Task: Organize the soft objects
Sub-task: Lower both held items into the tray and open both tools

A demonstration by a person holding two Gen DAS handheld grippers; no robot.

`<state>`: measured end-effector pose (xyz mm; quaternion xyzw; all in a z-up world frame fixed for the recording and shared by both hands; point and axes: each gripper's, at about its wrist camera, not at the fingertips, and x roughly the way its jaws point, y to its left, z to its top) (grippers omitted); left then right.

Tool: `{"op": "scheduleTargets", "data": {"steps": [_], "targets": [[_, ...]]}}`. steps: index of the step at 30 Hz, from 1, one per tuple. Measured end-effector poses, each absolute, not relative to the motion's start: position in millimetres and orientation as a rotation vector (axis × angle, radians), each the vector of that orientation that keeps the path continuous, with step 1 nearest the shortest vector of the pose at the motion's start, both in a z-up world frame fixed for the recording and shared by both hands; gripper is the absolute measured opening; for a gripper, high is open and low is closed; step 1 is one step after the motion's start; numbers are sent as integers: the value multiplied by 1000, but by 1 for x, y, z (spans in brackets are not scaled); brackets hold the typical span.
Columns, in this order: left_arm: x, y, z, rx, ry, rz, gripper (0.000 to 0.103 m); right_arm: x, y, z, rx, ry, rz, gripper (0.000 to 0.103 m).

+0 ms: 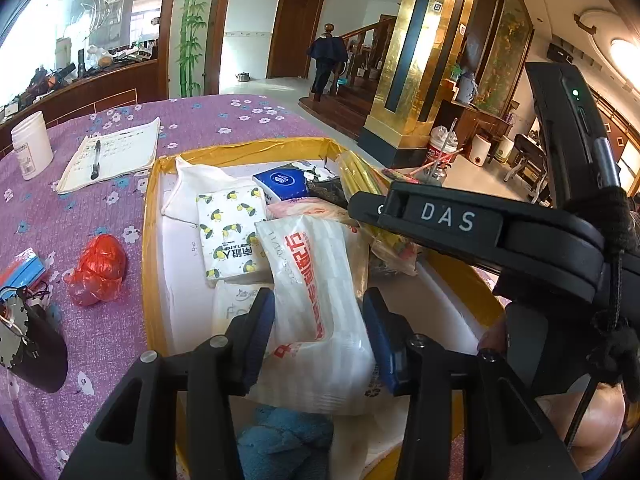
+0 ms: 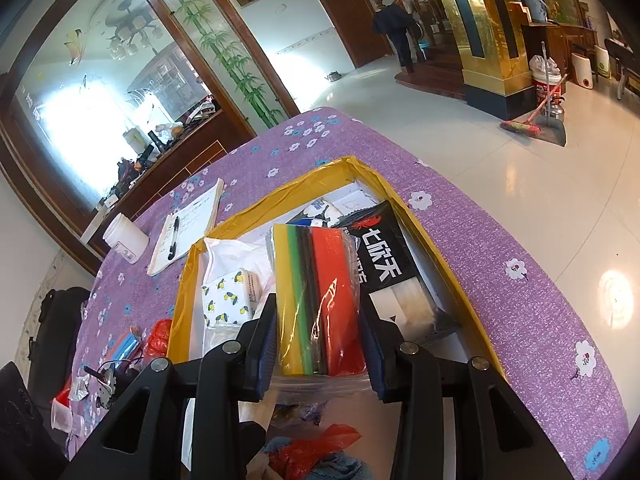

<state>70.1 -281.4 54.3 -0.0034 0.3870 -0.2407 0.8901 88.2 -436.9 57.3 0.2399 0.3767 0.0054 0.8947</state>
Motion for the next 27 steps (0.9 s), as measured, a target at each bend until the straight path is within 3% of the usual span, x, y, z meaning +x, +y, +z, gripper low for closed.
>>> {"op": "scheduleTargets", "data": {"steps": [8, 13, 16, 20, 27], "targets": [[68, -283, 55, 4, 786, -513, 48, 87, -438, 59, 490, 770, 8, 41], [65, -282, 58, 3, 763, -531, 61, 83, -438, 64, 490, 749, 7, 42], [64, -279, 61, -8, 740, -542, 70, 79, -439, 69, 491, 719, 0, 48], [62, -277, 64, -24, 727, -555, 70, 72, -442, 78, 501, 664, -16, 58], [60, -272, 71, -45, 691, -545, 71, 65, -446, 88, 518, 607, -24, 58]]}}
